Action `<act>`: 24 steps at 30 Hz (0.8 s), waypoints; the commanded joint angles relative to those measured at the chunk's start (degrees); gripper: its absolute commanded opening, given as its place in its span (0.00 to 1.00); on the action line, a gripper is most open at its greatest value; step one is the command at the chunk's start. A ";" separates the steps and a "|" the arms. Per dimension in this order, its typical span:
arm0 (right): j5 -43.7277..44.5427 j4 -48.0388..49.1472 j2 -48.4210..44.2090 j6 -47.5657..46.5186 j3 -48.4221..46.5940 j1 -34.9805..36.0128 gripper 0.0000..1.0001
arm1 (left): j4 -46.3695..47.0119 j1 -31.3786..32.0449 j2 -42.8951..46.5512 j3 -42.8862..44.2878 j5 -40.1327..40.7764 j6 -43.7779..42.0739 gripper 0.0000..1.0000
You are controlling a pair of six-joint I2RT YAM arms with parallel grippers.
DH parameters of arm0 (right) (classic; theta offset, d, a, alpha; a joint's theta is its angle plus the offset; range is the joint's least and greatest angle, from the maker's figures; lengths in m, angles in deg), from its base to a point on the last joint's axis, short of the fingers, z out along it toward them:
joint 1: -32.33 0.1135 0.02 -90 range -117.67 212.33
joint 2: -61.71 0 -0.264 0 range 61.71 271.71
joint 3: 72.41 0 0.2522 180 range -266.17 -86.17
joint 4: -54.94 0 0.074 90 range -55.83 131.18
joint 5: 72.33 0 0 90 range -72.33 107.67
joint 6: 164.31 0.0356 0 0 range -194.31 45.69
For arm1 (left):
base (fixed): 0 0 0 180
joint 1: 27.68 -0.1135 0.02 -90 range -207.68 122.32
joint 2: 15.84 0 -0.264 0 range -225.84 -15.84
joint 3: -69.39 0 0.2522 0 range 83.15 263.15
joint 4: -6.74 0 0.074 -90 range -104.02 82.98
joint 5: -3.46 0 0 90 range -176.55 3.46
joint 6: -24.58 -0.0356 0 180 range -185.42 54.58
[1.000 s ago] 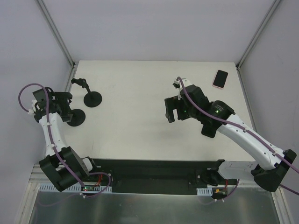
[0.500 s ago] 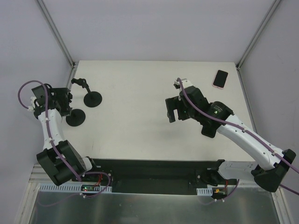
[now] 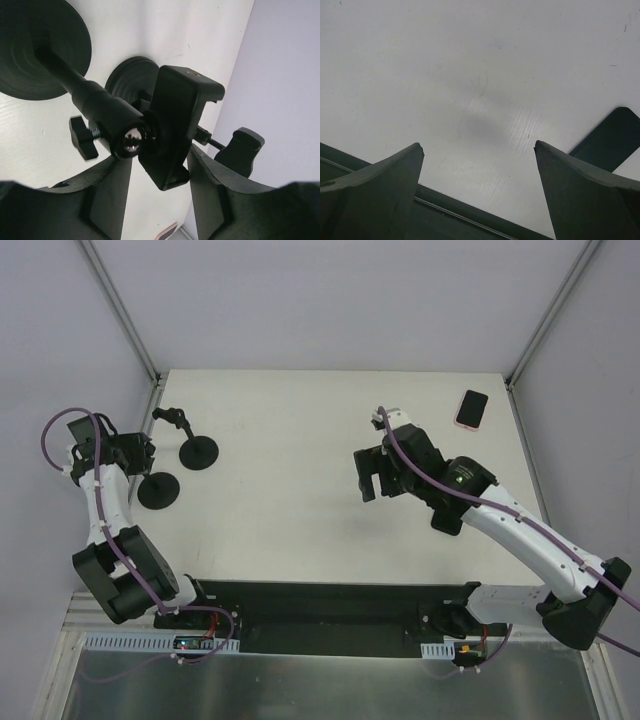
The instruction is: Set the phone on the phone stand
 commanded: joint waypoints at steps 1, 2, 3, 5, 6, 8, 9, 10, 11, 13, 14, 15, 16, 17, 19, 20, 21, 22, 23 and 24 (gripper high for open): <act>1.20 0.03 1.01 -0.11 -1.32 0.33 0.96 | -2.61 -0.24 4.43 -0.41 4.01 -1.67 0.44; 1.02 0.20 1.62 -0.02 -1.41 0.24 0.96 | -2.87 -0.24 6.18 -0.85 4.10 -1.85 0.37; 0.58 0.12 1.89 -0.11 -1.76 0.24 0.96 | -2.87 -0.07 6.98 -1.29 4.19 -2.11 0.31; 0.06 0.20 3.20 -0.02 -2.81 0.42 0.96 | -2.87 -0.16 9.17 -2.26 3.41 -2.99 0.19; -0.38 0.12 3.65 0.07 -3.16 0.51 0.96 | -2.87 -0.16 9.71 -2.52 3.23 -3.43 0.15; -0.56 -0.50 4.70 -0.02 -4.30 0.86 0.96 | -3.05 0.46 11.82 -2.96 2.61 -4.75 0.05; -0.39 -0.59 4.97 -0.11 -4.66 1.03 0.96 | -3.40 1.07 12.61 -3.14 2.70 -5.02 0.01; -0.30 -0.93 5.40 -0.11 -4.84 1.12 0.96 | -3.49 2.38 14.09 -3.31 2.96 -5.37 0.00; -0.04 -1.03 5.49 -0.11 -4.84 1.30 0.96 | -3.83 3.35 14.80 -3.32 3.66 -5.80 0.00; 0.23 -1.11 5.84 0.07 -5.01 1.47 0.96 | -4.80 6.50 16.99 -3.23 4.45 -6.16 0.00; 0.23 -1.29 5.93 0.16 -5.01 1.73 0.96 | -5.33 7.31 17.62 -3.05 4.98 -6.42 0.00; 0.40 -1.20 6.11 0.33 -5.10 1.74 0.96 | -6.03 7.92 18.06 -2.70 4.90 -6.51 0.00; 0.49 -1.29 6.28 0.42 -5.01 1.74 0.96 | -7.86 8.54 18.50 -1.92 4.29 -6.69 0.00; 0.67 -1.29 6.37 0.42 -5.10 1.91 0.96 | -8.49 9.42 18.68 -1.39 2.45 -7.12 0.00; 0.84 -1.29 7.07 0.68 -5.19 1.91 0.96 | -9.98 10.56 19.03 -0.60 0.86 -7.39 0.00; 0.84 -1.29 7.34 0.77 -5.36 2.09 0.96 | -10.51 12.48 19.12 -0.50 -0.02 -8.00 0.00; 0.84 -1.29 7.51 0.86 -5.36 2.18 0.96 | -10.69 13.72 19.29 -0.50 -1.33 -8.35 0.00; 0.76 -1.20 8.13 0.95 -5.71 2.26 0.96 | -10.78 15.12 19.73 -0.59 -1.60 -8.71 0.00; -0.11 -1.20 8.39 0.95 -5.89 2.35 0.96 | -10.87 16.96 19.91 -0.77 -2.22 -9.58 0.00; -0.82 -0.77 8.66 0.95 -5.98 2.35 0.96 | -10.70 20.81 20.00 -0.85 -2.48 -10.02 0.00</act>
